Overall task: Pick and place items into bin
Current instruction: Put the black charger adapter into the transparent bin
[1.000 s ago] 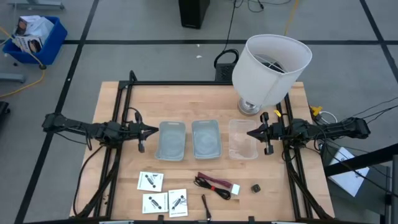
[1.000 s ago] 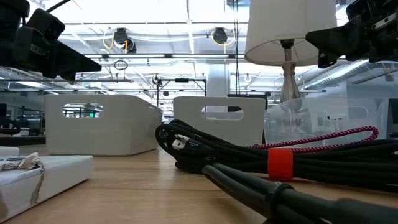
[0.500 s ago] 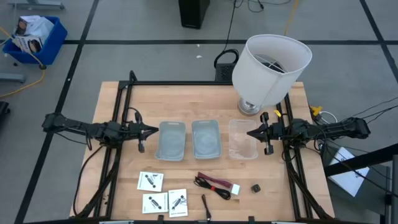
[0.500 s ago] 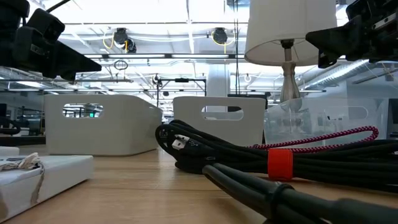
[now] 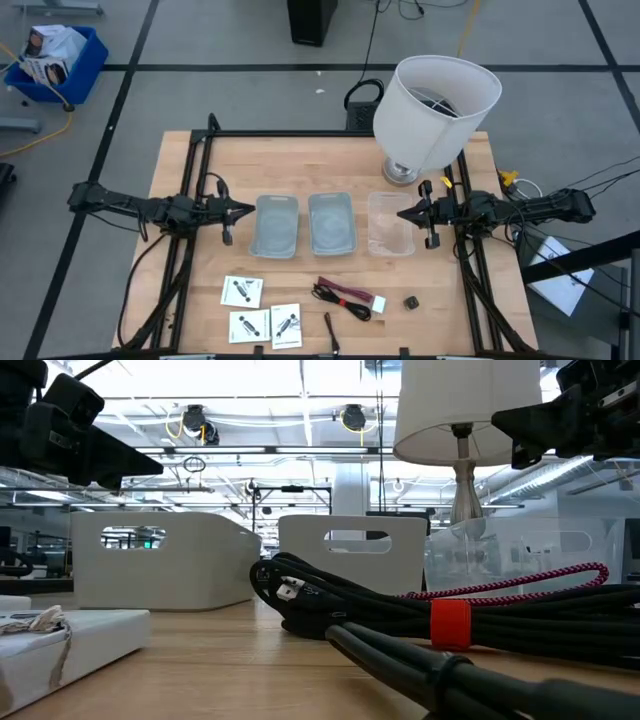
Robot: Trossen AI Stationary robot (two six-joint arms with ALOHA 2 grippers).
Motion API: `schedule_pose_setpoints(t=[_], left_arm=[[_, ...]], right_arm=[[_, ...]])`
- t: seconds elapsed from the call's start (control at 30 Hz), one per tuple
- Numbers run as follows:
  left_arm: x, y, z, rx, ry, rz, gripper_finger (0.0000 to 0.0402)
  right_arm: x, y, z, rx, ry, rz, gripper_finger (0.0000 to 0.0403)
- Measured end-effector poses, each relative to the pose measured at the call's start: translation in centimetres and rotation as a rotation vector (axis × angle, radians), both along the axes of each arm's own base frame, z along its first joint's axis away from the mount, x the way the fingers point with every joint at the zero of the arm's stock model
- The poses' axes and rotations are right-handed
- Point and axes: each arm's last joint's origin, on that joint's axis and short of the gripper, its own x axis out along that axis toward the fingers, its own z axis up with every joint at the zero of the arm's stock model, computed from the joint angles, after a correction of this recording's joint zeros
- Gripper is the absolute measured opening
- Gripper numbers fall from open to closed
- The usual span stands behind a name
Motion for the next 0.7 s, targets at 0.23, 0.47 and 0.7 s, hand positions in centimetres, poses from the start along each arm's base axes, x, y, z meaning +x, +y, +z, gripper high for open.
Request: schedule_pose_setpoints(t=[0.23,0.47,0.7], left_arm=[[0.0,0.0,0.0,0.000,0.000,0.000,0.0033],[0.0,0.0,0.0,0.000,-0.001,0.000,0.0033],[0.0,0.0,0.0,0.000,-0.001,0.000,0.0033]], right_arm=[[0.0,0.0,0.2,0.002,-0.021,0.000,0.0000],[-0.1,0.0,0.8,-0.053,-0.081,0.000,0.0000],[0.3,1.3,2.1,-0.081,0.060,0.128,0.0041]])
